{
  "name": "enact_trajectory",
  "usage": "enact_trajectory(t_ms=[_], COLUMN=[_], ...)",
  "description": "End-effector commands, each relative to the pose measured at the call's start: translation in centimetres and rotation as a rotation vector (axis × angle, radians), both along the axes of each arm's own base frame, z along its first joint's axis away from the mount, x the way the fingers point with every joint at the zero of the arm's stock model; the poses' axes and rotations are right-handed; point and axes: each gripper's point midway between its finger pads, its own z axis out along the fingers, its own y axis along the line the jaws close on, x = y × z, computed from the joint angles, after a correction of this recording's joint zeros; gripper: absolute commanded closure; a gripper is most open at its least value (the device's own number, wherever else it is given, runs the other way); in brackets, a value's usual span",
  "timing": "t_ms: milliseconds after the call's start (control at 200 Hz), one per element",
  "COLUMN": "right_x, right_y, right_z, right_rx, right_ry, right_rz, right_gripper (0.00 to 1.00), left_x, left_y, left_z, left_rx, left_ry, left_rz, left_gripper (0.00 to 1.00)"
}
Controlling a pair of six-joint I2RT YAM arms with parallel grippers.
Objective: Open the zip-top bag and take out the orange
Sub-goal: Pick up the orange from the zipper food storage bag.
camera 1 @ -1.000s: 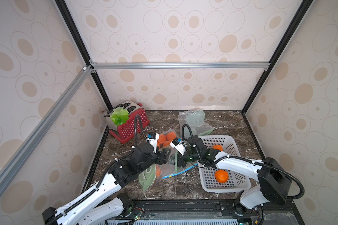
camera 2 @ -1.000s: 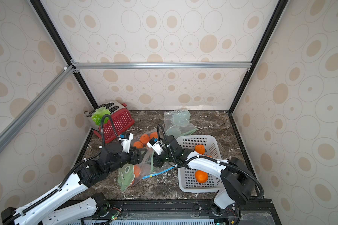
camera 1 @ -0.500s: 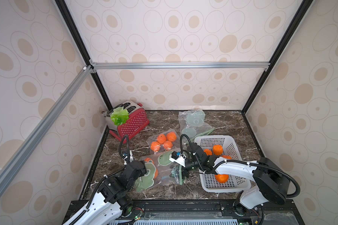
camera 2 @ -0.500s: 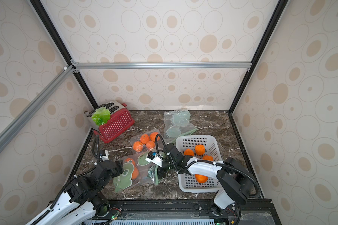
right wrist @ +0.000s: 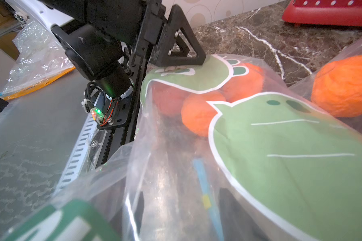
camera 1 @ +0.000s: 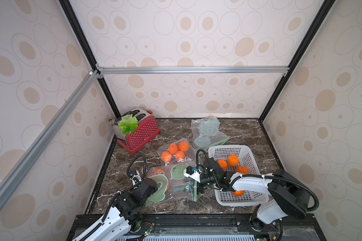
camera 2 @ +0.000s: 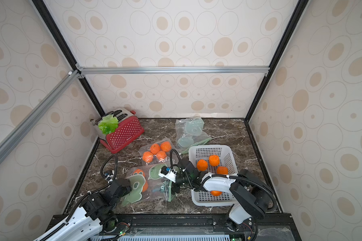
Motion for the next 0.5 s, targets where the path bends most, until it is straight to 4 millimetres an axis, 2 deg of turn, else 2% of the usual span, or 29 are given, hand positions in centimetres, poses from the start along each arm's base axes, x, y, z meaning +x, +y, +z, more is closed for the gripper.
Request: enact_trajectory(t_ms=[0, 110, 175, 361, 496], right_x=[-0.2, -0.2, -0.3, -0.4, -0.4], right_y=[0.4, 0.4, 0.4, 0.5, 0.4], right_z=[0.3, 0.3, 0.2, 0.4, 1.0], right_rx=[0.032, 0.039, 0.042, 0.058, 0.081], right_ry=[-0.014, -0.013, -0.009, -0.013, -0.03], right_rz=[0.019, 0.02, 0.023, 0.026, 0.026], right_gripper=[0.4, 0.4, 0.4, 0.4, 0.4], left_x=[-0.1, 0.7, 1.7, 2.2, 2.5], left_y=[0.4, -0.9, -2.4, -4.3, -5.7], left_z=[-0.4, 0.5, 1.5, 2.5, 4.0], left_rx=[0.003, -0.028, -0.085, -0.133, -0.141], left_ry=[0.011, -0.025, -0.08, -0.095, -0.11], left_rz=[0.025, -0.034, -0.078, -0.158, -0.242], left_gripper=[0.5, 0.66, 0.73, 1.0, 1.0])
